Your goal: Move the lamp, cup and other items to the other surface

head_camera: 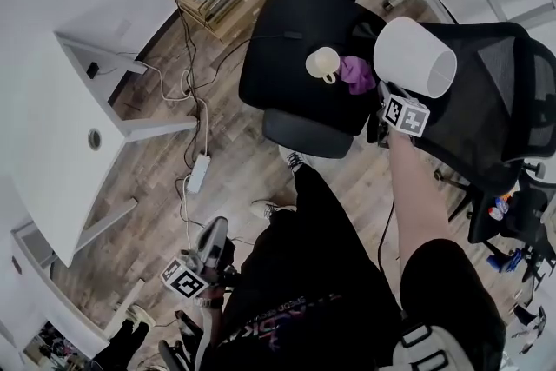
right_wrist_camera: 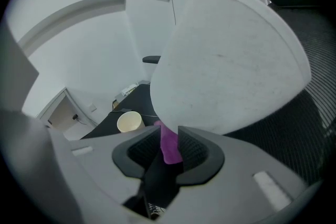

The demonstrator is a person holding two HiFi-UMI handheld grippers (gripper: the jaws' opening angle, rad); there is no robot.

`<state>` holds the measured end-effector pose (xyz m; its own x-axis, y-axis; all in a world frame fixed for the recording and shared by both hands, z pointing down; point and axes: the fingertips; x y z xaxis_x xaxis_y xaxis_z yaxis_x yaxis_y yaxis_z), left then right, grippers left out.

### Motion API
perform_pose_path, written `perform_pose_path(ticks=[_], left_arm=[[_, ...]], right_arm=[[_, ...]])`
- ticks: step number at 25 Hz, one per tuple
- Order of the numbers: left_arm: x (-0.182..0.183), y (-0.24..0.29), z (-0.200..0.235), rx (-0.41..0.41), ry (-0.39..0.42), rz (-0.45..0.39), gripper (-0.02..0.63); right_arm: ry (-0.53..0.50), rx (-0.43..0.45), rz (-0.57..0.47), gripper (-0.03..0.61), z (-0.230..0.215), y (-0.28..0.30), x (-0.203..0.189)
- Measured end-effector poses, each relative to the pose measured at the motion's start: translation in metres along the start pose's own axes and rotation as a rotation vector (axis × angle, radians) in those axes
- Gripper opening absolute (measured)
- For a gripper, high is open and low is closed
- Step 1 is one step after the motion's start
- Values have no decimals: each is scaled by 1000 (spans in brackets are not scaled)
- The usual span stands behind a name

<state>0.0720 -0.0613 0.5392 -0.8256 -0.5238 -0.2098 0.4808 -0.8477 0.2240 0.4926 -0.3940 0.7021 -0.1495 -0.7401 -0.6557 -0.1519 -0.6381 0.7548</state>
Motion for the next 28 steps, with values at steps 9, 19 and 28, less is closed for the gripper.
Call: perform_pose_path(ticks=[9, 19, 28], left_arm=[[2, -5, -13, -29, 25, -19, -2], [-10, -1, -15, -35, 31, 10, -2], [-14, -13, -15, -24, 46, 26, -2]], right_arm=[[74, 21, 27, 98, 0, -24, -27], [78, 89, 107, 98, 26, -29, -80], [91, 126, 165, 97, 45, -39, -127]])
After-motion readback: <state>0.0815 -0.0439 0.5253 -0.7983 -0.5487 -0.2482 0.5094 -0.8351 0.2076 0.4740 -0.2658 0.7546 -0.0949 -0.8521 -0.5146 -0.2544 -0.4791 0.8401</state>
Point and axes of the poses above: the fingertips, and each gripper's own axes: y forward along the fingers, z to its left, x out of its top, and after that the axes turned 9 degrees about -y, right-handed
